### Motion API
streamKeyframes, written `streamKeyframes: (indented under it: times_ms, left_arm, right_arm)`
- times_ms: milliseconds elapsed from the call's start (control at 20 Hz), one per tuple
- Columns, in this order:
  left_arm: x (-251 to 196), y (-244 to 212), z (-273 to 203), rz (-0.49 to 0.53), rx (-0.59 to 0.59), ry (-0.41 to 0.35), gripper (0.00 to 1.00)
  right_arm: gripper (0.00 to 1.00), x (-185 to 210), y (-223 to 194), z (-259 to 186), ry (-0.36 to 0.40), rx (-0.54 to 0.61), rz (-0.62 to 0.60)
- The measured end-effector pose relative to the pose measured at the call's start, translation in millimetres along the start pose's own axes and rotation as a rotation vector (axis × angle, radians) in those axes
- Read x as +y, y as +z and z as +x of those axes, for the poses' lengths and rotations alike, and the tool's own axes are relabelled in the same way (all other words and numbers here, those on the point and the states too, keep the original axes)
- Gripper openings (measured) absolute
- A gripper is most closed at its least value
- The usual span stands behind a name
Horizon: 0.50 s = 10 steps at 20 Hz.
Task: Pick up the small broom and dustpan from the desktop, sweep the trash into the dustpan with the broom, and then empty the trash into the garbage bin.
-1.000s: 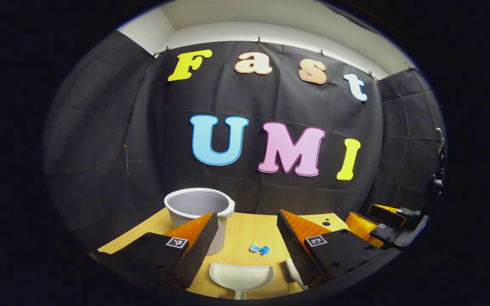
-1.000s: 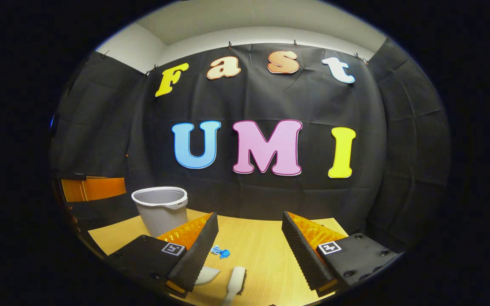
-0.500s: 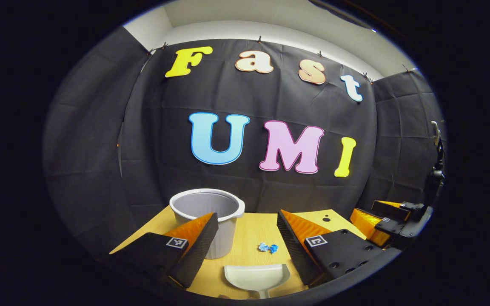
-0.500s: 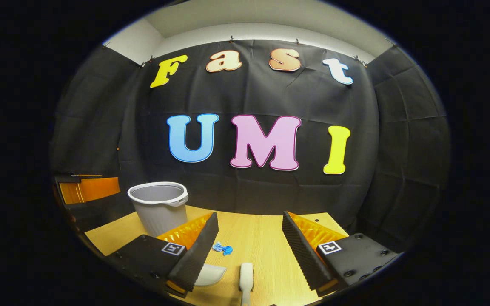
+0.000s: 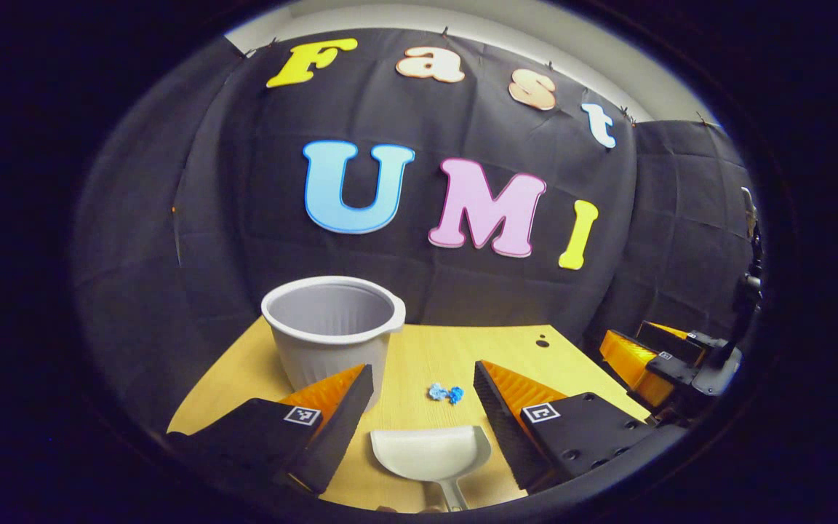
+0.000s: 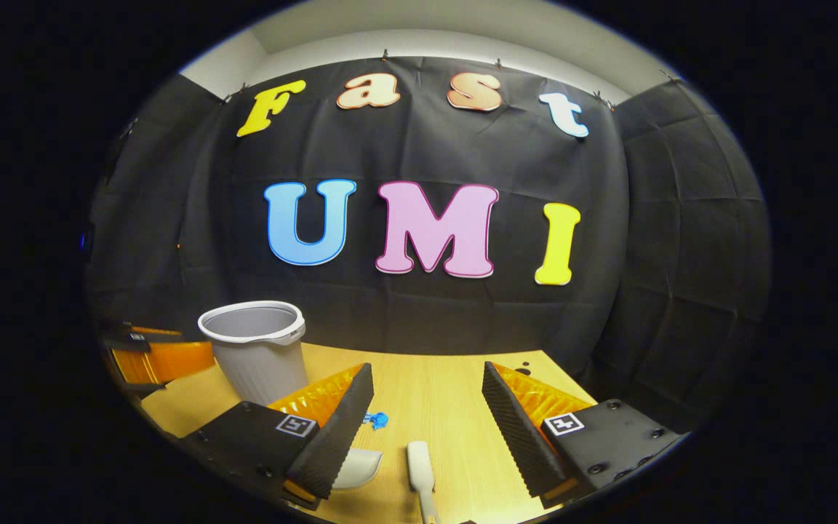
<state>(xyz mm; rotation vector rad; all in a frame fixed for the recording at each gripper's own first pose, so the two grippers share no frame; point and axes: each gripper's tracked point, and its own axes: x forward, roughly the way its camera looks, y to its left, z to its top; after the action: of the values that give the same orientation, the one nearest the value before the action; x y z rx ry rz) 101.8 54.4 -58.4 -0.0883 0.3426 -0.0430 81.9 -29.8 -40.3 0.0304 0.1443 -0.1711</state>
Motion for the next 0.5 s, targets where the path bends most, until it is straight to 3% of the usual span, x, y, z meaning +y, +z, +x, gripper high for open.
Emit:
streamKeyframes:
  times_ms: [300, 500]
  left_arm:
    - [-40.5, -104.1, 21.4, -0.194, 0.399, -0.088, 0.86]
    - [-50.1, -164.2, 30.9, -0.245, 0.607, -0.051, 0.84]
  right_arm:
    - [0.97, -14.0, -29.4, -6.5, -0.011, 0.081, -0.007]
    - [0.98, -19.7, -31.2, -17.0, -0.010, 0.100, 0.020]
